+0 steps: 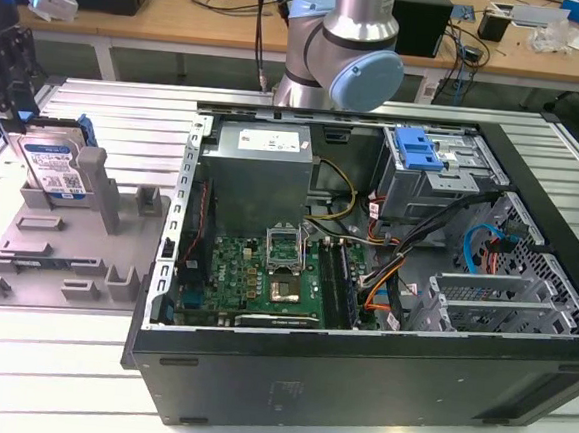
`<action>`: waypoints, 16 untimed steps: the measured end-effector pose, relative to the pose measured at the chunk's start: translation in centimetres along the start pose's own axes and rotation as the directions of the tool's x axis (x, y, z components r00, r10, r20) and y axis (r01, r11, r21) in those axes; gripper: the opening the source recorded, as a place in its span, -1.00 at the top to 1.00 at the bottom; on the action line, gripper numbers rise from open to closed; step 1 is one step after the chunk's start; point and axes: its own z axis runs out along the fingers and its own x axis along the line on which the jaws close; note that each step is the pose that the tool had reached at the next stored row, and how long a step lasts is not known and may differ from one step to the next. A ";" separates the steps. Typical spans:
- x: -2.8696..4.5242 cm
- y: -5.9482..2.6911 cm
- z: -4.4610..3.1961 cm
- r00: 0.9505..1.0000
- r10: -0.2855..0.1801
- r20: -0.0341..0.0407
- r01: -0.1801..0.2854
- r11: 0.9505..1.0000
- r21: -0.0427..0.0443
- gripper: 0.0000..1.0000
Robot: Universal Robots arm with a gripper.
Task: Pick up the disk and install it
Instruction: 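Pick up the disk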
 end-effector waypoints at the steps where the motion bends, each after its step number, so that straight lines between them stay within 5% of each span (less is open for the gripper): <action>1: -0.01 0.02 0.07 1.000 0.000 0.000 0.000 1.000 0.000 0.04; 16: 0.16 0.14 0.73 1.000 0.000 0.001 0.000 1.000 0.000 0.04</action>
